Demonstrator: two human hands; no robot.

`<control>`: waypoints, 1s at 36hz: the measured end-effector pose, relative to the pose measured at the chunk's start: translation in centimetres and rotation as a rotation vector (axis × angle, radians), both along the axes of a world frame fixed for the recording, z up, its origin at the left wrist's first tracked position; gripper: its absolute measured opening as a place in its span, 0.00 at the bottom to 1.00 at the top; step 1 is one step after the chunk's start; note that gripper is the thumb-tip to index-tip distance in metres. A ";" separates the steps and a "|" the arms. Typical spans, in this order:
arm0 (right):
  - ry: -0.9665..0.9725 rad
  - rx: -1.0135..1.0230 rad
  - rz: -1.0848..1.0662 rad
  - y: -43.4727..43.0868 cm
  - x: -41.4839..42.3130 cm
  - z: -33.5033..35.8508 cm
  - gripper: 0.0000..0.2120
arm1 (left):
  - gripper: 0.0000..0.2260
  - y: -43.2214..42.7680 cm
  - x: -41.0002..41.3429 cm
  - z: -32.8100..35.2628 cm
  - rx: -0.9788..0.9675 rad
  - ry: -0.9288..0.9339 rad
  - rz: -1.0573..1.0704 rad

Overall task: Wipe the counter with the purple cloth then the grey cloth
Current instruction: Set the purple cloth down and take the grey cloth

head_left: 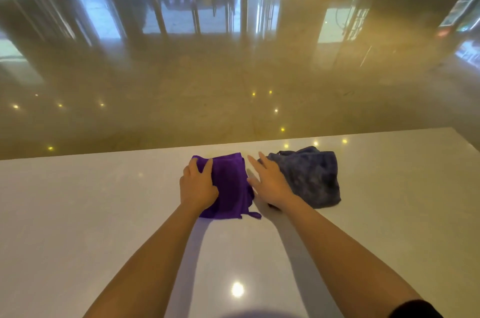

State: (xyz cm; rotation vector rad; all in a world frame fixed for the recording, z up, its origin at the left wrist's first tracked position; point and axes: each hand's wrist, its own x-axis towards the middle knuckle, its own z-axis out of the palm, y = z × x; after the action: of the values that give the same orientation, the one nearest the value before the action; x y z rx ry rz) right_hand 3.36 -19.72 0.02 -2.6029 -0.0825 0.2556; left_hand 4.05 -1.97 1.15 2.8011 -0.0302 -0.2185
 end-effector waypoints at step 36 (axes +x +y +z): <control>-0.024 0.357 -0.590 -13.0 -2.4 0.0 0.21 | 0.18 -14.8 -1.0 -0.9 -0.446 0.164 -0.068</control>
State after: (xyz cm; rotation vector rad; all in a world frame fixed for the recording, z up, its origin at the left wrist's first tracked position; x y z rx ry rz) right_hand 0.97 -32.71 -0.02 -2.1577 0.5707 -0.0071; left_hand 3.10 -16.77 0.26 2.3332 -0.1202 -0.4030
